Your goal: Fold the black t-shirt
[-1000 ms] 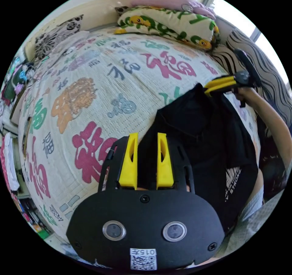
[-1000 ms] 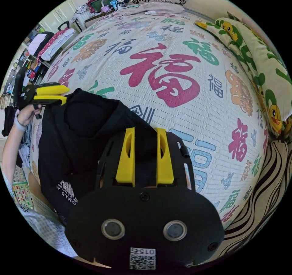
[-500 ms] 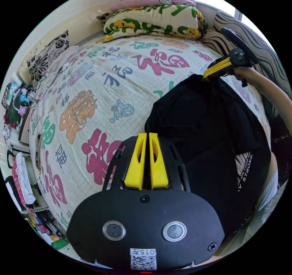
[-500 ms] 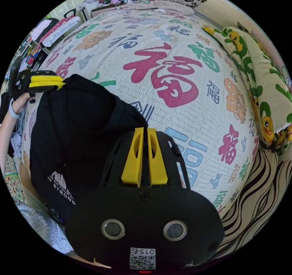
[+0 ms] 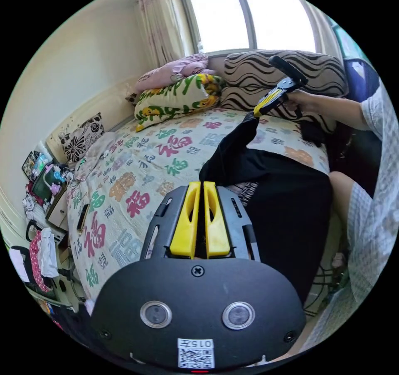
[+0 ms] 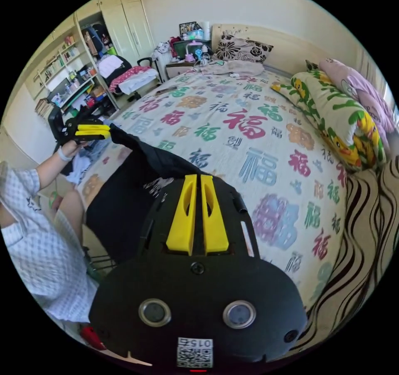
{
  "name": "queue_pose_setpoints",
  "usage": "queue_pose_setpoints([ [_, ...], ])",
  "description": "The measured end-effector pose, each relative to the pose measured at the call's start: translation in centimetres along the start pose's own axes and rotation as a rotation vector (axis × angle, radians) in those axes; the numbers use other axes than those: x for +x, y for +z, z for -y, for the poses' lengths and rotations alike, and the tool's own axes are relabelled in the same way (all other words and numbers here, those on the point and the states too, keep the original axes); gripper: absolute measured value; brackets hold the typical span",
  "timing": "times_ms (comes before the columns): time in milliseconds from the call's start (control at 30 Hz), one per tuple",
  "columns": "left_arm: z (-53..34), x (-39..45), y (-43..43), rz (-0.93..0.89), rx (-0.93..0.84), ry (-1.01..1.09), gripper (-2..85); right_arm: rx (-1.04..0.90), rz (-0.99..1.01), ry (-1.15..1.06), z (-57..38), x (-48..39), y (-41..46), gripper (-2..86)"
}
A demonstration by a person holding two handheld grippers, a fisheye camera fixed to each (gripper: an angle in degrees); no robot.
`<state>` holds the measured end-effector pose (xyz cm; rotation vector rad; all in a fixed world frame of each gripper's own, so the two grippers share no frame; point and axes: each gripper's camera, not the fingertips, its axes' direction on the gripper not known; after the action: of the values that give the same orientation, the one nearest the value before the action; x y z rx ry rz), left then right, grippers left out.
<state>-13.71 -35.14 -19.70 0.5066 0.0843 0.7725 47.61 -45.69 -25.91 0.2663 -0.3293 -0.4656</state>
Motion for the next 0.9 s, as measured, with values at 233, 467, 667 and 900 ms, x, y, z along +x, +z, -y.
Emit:
queue_pose_setpoints([
  [233,-9.0,13.7,-5.0,-0.114,-0.106,-0.064,0.4,-0.185,0.011,0.084,-17.9,-7.1,-0.1,-0.4],
  [467,-15.0,22.1,-5.4,-0.129,-0.213,-0.063,0.4,-0.252,-0.012,0.146,-28.7,-8.4,1.1,0.1],
  [667,-18.2,23.6,-1.0,-0.15,-0.404,-0.123,0.7,-0.369,0.0,0.271,-32.3,-6.1,3.9,4.5],
  [900,-19.2,19.9,-3.8,-0.222,-0.265,-0.333,1.1,-0.277,-0.032,0.275,-33.2,-6.0,1.9,6.5],
])
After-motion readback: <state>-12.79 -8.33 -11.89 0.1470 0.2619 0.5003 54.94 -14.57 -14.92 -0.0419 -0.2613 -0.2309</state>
